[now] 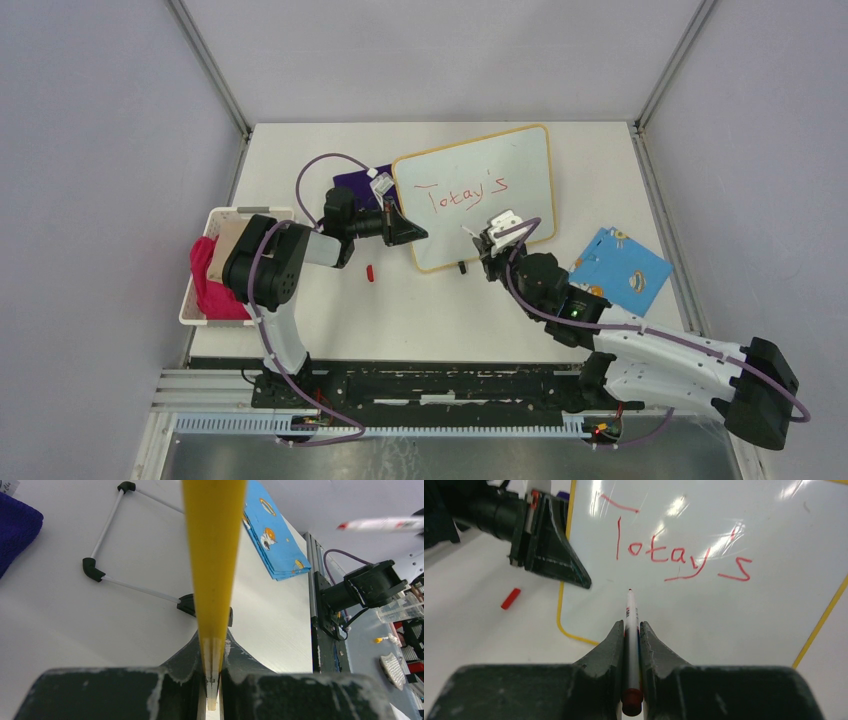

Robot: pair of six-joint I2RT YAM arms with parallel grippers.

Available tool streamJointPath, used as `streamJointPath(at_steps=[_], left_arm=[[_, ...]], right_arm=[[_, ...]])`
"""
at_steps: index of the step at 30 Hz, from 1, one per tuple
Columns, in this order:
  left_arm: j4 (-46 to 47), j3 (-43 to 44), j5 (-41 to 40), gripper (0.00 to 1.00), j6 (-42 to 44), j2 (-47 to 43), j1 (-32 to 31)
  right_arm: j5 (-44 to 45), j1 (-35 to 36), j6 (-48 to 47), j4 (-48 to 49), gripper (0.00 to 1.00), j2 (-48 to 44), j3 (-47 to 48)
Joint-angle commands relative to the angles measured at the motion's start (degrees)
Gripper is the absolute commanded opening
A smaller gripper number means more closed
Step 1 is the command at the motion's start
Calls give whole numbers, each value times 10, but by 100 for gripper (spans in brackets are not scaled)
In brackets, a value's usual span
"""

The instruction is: Write a sentence on the whiteboard

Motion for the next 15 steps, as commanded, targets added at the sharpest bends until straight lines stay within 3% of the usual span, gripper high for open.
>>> streamJointPath(at_steps=[1, 15], left_arm=[[-58, 3, -52, 2, 40, 6, -3], [-62, 6, -52, 2, 42, 9, -3]], right_arm=[[51, 27, -34, 55, 0, 29, -35], [20, 30, 38, 236, 0, 108, -91]])
